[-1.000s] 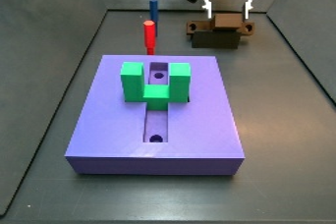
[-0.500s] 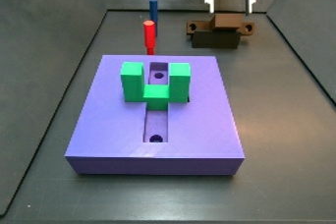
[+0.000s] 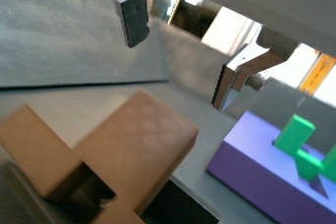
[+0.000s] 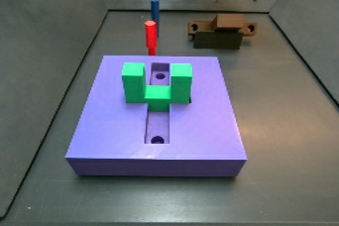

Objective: Pick up the brown object. Move up. Place the brown object on the fixture. Regrasp the brown object. Move to above the board. Insert the brown object.
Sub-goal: Regrasp the brown object.

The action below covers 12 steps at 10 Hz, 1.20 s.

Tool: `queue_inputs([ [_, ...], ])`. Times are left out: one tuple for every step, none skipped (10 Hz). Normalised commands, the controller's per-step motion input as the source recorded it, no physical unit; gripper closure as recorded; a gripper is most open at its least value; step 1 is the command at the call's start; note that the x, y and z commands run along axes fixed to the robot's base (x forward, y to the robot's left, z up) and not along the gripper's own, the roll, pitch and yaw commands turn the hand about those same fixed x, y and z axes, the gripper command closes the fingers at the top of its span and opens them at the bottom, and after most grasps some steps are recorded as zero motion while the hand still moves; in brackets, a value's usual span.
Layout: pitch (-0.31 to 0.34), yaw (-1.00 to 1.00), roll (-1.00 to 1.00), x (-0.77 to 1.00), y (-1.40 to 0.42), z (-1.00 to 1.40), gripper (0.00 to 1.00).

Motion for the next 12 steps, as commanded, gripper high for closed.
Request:
queue_inputs([
  [0.0,0.0,1.0,0.13,-0.09,0.16,0.0],
  [0.0,0.0,1.0,0.22,-0.08,0.11,0.0],
  [0.0,0.0,1.0,0.25,-0.05,0.07,0.0],
  [-0.026,0.0,1.0,0.17,-0.05,0.04,0.0],
  [-0.086,0.16,1.0,0.13,-0.01,0.06,0.0],
  [-0.123,0.23,1.0,0.1,-0.02,0.07,0.0],
  [-0.137,0.05,1.0,0.2,-0.08,0.11,0.0],
  [-0.091,0.0,1.0,0.2,-0.11,0.11,0.0],
  [-0.054,-0.01,1.0,0.23,-0.11,0.1,0.0],
  [-0.063,-0.05,1.0,0.16,-0.1,0.06,0.0],
  [-0.043,-0.11,1.0,0.09,-0.08,0.02,0.0],
  [-0.009,-0.15,1.0,0.0,-0.07,0.0,0.0],
])
